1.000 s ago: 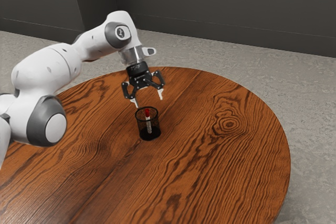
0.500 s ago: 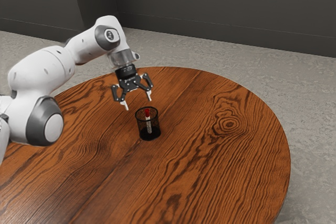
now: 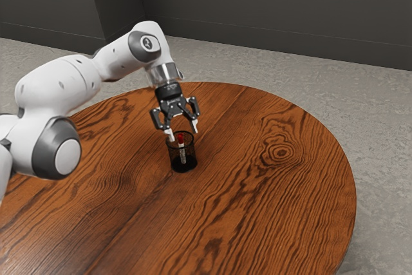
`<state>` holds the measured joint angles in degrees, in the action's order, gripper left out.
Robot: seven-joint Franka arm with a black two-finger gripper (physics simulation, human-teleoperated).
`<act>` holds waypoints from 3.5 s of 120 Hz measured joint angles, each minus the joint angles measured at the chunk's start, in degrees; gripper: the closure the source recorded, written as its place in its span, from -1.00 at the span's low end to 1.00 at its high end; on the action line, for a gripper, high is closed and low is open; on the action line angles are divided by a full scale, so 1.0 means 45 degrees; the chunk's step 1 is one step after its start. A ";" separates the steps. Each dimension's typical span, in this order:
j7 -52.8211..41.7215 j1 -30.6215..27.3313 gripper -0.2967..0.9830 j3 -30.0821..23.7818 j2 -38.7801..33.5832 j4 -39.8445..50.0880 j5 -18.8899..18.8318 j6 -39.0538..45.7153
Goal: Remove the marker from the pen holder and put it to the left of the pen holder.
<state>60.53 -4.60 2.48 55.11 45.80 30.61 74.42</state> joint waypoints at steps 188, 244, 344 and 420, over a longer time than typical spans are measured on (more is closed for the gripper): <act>-0.0439 -0.1062 0.49 -0.0471 -0.0221 0.0605 0.2383 -0.1019; -0.1046 -0.4550 0.50 -0.2325 -0.1387 0.0279 0.2350 -0.1710; -0.4076 -0.5691 0.48 -0.2283 0.2382 -0.0155 0.4365 -0.0291; -0.5603 -0.5812 -0.20 -0.1536 0.2814 -0.0008 0.4104 0.1062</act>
<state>35.32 -30.76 -4.43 67.78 45.77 49.07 79.20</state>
